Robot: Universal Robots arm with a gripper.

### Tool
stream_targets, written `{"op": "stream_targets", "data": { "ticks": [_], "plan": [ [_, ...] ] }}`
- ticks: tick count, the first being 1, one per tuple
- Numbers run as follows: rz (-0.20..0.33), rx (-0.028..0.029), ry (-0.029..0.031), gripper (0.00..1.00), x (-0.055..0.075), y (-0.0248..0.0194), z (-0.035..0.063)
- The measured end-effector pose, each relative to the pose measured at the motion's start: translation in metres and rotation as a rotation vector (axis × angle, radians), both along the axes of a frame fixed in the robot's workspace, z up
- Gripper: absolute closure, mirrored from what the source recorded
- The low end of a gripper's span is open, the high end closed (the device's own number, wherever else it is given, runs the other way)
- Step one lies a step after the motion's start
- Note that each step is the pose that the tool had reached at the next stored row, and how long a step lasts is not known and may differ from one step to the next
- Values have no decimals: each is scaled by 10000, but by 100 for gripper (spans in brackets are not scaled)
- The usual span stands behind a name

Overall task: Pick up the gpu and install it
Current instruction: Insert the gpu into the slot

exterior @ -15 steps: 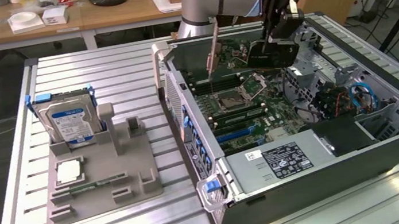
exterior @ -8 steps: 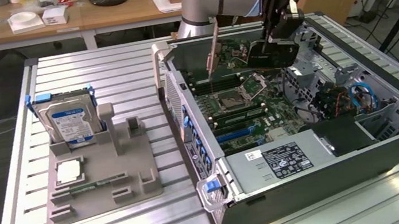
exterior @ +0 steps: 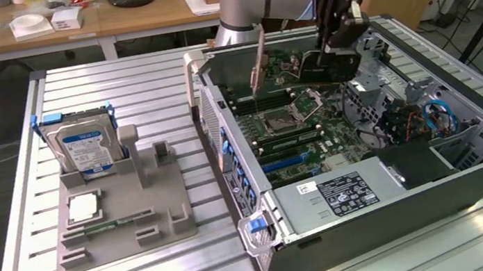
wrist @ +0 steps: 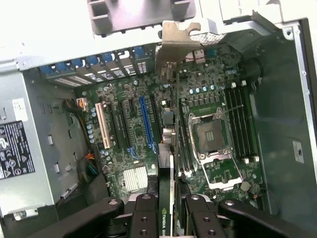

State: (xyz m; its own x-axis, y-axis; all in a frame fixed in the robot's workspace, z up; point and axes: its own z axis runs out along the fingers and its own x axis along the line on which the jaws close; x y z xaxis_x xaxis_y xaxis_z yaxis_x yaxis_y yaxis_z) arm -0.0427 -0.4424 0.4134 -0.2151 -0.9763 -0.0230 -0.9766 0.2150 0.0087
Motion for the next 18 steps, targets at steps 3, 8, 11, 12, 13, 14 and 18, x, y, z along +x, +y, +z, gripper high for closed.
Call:
{"op": "stream_targets", "data": {
  "ticks": [3,8,11,12,13,14,18],
  "plan": [
    [557,-1,1,74,0,0,-15],
    [1297,-2,-8,74,2,0,-34],
    [1587,-15,-184,74,2,0,-44],
    [1663,-20,-288,74,2,1,-48],
    [1736,-27,-387,74,1,1,-52],
    [1801,-30,-445,74,1,1,-55],
    [1826,-35,-446,74,1,1,-54]
  ]
}}
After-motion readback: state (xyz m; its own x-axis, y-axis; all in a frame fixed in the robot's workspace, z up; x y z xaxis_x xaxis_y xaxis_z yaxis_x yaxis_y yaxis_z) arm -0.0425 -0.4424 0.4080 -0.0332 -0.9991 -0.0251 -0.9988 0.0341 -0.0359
